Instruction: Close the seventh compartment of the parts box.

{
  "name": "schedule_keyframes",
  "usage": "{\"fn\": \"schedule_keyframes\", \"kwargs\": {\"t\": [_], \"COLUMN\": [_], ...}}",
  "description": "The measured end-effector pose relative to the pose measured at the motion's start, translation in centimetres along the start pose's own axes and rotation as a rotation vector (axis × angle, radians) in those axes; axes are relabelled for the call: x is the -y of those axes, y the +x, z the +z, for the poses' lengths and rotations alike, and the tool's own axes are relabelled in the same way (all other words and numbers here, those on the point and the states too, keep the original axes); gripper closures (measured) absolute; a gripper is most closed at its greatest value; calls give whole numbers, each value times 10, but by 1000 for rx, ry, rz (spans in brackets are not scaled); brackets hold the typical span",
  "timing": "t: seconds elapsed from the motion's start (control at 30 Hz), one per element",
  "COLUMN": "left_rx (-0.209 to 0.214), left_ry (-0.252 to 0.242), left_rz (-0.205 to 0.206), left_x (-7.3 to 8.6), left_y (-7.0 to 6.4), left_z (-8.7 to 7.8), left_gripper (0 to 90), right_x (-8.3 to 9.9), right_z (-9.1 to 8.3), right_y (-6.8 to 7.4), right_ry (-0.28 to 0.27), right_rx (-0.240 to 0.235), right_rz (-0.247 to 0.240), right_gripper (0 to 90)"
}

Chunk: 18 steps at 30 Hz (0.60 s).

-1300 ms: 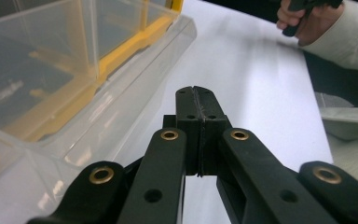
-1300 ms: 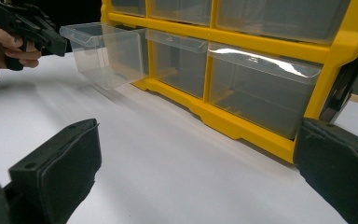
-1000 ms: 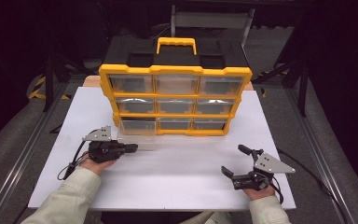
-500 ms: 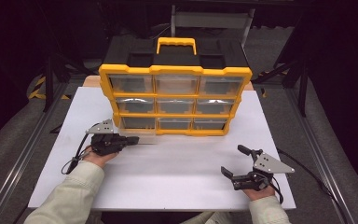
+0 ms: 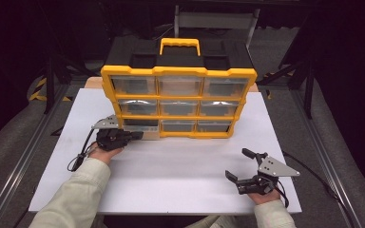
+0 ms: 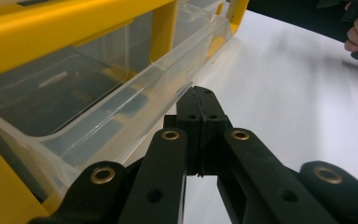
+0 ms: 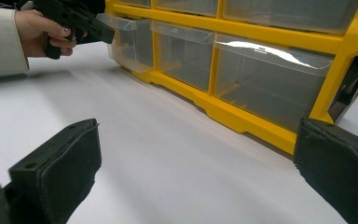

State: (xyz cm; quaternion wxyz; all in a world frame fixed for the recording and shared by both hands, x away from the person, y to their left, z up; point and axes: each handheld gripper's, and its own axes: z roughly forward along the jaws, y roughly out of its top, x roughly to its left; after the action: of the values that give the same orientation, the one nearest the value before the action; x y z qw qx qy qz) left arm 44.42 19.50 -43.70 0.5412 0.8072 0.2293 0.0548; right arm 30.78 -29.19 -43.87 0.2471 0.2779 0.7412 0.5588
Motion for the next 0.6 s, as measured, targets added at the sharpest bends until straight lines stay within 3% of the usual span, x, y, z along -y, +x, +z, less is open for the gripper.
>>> {"fn": "schedule_keyframes", "kwargs": {"t": [0.2,0.6], "left_rx": [-21,-102], "left_ry": [2,13], "left_rz": [-9,-11], "left_x": [-2,-3], "left_y": [4,5], "left_z": [4,11], "left_gripper": [897,897], "right_x": [1,1], "right_z": [2,2], "right_y": [0,-1], "right_ry": [5,5], "right_rx": [-4,-11], "right_rz": [-1,7], "right_gripper": [17,17]}}
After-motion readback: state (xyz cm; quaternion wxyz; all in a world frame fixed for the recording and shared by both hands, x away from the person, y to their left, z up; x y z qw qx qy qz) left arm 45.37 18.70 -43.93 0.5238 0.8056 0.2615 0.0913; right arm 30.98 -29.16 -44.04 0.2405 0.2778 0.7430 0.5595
